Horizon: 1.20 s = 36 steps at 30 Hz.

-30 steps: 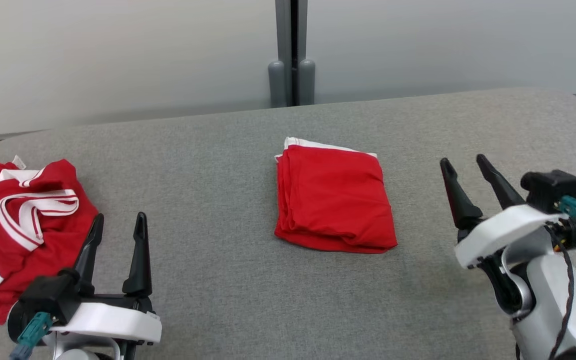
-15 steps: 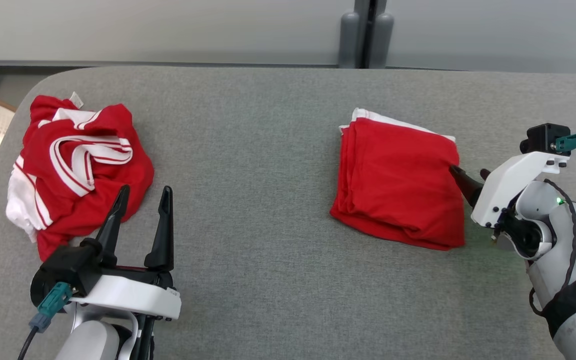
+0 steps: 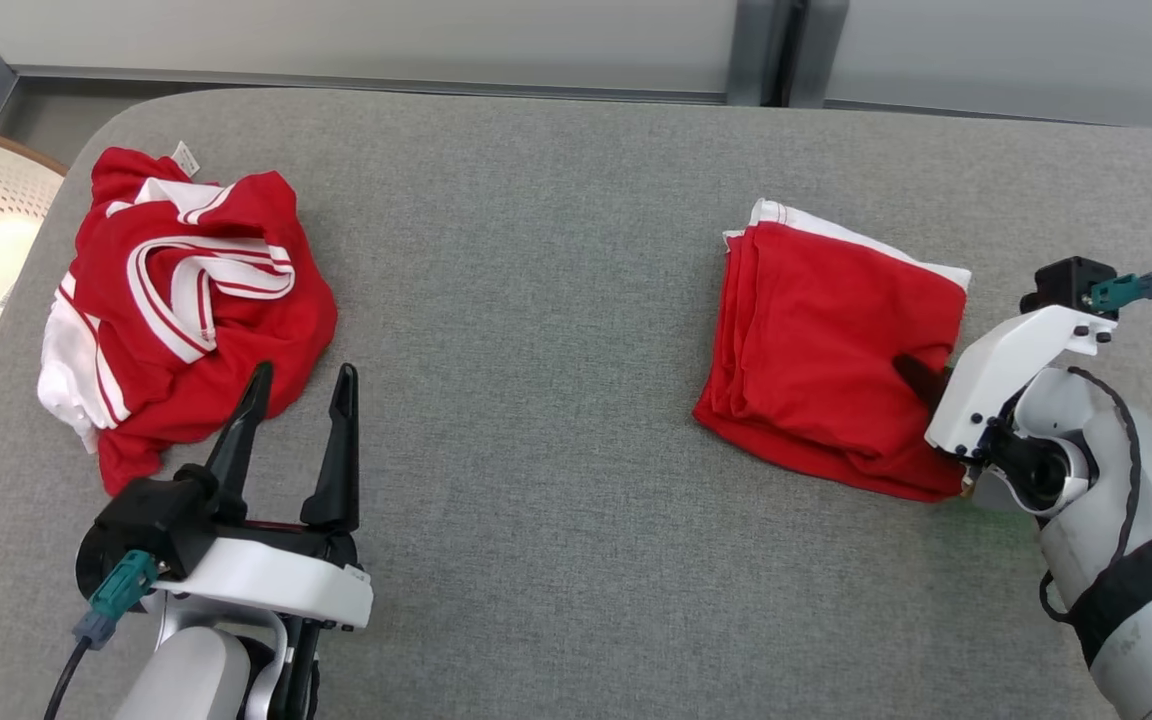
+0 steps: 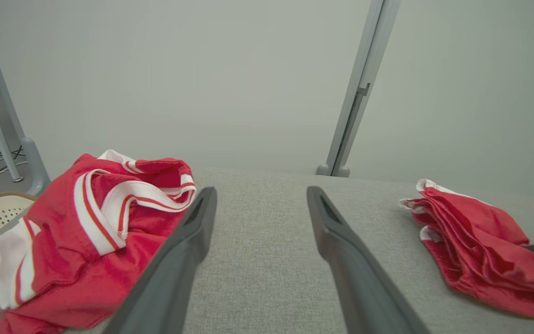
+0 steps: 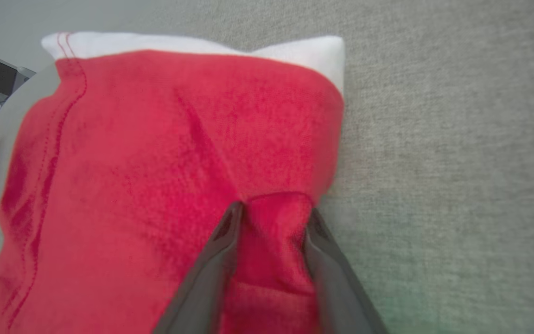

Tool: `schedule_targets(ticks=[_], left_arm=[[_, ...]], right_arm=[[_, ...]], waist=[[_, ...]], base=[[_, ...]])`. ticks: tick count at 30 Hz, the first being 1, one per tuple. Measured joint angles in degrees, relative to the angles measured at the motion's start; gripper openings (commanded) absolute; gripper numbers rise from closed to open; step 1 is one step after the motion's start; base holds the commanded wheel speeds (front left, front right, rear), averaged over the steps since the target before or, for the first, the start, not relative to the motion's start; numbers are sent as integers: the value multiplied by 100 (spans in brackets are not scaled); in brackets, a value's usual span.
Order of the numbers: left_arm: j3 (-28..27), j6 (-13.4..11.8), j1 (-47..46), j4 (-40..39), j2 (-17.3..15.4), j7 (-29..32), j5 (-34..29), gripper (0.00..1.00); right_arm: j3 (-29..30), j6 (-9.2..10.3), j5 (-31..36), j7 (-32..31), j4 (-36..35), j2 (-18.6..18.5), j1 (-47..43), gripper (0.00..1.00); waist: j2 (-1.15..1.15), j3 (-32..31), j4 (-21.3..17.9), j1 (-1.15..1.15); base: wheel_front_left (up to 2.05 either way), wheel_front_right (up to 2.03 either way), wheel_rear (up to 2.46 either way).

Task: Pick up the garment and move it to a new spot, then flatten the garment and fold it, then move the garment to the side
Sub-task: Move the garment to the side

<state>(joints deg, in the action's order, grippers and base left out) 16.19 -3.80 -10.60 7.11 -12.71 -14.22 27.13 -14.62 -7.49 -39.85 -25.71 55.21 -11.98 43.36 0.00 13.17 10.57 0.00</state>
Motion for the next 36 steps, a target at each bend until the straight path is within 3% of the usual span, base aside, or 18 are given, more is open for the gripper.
schedule_targets(ticks=[10,23,29,36], left_arm=[[174,91,-22,-2,5,1,-44,100],[664,354,-213,-127,44,245,-163,100],[829,386,-457,-236,22,401,-283,100],[954,422,-797,-501,-143,743,-453,100]], right_arm=[[-426,-1,-339,433,-183,-79,-136,0],[-1029,0,-860,636,-360,-309,-160,0],[-1247,0,-950,814,-405,-479,65,0],[-1671,0,-694,883,-361,-776,867,0]], waist=[[0,-240,-486,0],[0,-412,-1939,0],[0,-210,-2422,0],[0,457,-2590,0]], base=[[0,0,0],[0,0,0],[0,0,0],[0,0,0]])
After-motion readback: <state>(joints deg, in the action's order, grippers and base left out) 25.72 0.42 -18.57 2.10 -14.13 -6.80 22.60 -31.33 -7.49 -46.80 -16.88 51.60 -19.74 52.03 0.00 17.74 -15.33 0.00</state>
